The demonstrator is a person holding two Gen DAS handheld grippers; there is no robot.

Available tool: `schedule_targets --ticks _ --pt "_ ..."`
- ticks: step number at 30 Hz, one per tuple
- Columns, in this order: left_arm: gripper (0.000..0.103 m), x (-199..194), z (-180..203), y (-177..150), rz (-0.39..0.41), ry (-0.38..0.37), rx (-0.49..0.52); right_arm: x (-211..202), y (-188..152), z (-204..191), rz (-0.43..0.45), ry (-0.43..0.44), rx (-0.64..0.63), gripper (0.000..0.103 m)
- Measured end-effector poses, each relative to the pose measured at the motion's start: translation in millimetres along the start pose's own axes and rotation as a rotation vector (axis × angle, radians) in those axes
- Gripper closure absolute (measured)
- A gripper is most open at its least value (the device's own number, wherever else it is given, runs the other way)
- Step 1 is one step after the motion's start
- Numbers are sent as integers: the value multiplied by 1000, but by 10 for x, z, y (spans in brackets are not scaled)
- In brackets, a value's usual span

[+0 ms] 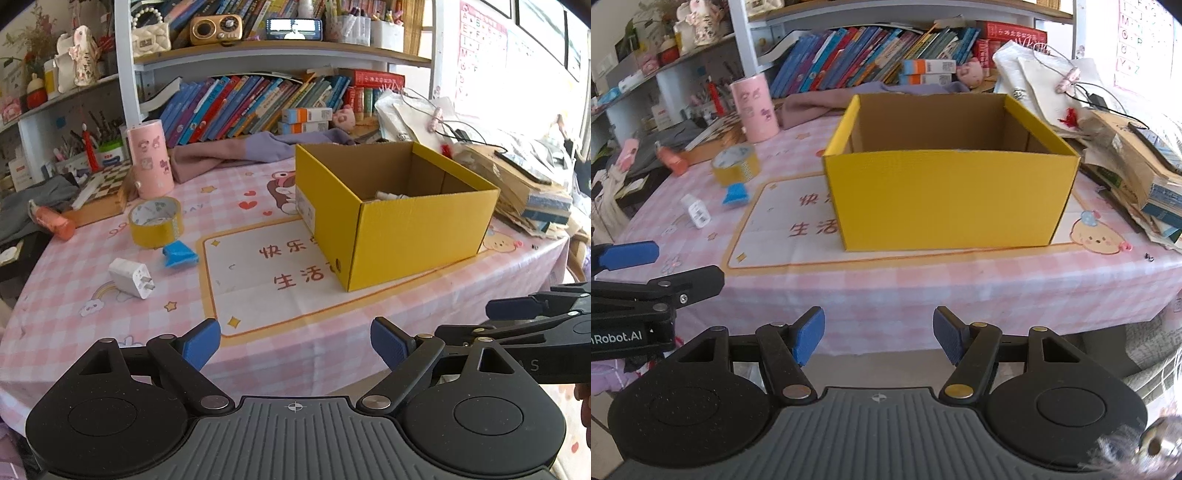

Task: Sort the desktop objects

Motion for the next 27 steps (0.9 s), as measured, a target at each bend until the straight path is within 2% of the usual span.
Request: schedule_targets --ticks 9,27 --pt "12 -128 -151 -53 3 7 10 -14 -47 -246 -2 20 -8 39" --pt "12 -370 -782 -190 -1 116 -54 123 -65 -988 -22 142 -116 39"
Point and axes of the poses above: each gripper's, at about its wrist camera, not at the fingertips, and x roughly the way its jaws point, z to its right, y to its top, the point moved 8 cm from there along x, roughly the way its jaws point, and after that the axes turned 15 degrees about z, right-handed, at the moved point
